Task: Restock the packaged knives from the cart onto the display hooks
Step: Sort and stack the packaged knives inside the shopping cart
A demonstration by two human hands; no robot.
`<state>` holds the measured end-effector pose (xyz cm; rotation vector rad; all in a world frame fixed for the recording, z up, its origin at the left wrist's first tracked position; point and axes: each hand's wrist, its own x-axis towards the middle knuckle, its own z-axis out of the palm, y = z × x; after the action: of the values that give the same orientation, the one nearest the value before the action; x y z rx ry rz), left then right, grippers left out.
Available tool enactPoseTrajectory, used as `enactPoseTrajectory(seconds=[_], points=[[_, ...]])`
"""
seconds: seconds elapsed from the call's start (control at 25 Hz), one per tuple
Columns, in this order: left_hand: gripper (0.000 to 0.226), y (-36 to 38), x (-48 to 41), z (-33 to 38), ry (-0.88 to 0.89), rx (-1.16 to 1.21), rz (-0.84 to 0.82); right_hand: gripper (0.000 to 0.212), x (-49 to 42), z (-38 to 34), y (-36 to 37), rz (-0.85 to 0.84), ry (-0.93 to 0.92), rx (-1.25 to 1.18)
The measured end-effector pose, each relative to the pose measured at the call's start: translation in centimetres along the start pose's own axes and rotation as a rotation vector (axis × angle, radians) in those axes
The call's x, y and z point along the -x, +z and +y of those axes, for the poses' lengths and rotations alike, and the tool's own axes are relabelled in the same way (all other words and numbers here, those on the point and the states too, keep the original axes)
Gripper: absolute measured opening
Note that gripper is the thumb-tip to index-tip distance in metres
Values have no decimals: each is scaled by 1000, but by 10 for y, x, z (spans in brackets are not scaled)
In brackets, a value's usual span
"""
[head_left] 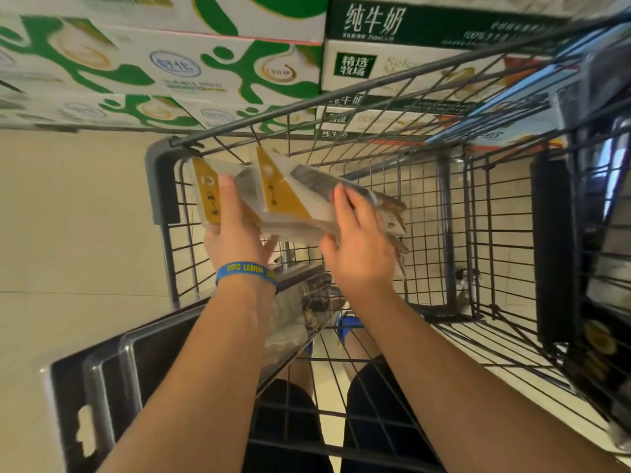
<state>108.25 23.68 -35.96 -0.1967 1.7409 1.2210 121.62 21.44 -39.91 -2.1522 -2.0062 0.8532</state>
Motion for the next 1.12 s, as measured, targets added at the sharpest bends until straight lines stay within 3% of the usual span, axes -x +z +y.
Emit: enactPoseTrajectory(seconds=[0.12, 0.4, 0.56, 0.6, 0.68, 0.8, 1.0, 1.12], points=[[32, 3, -9, 12, 21, -26, 196, 68, -12, 3, -6, -40, 59, 8], [4, -1, 10, 21, 50, 33, -3, 75, -15, 0, -14, -81, 177, 104], [18, -9, 28, 10, 84, 110, -174, 69, 6, 6, -40, 121, 75, -64], [16, -9, 27, 5, 22, 157, -235, 70, 17, 4, -42, 193, 22, -49], [32, -1, 21, -8, -164, 255, -332, 75, 27, -1, -39, 268, -41, -17], [50, 23, 9, -27, -257, 546, -345, 80, 2, 2, -27, 126, 19, 2], [45, 31, -43, -53, -198, 562, -349, 94, -34, 35, 16, 4, 34, 23], [73, 25, -51, -78, -340, 676, -106, 96, -38, 53, 37, -82, -21, 97]])
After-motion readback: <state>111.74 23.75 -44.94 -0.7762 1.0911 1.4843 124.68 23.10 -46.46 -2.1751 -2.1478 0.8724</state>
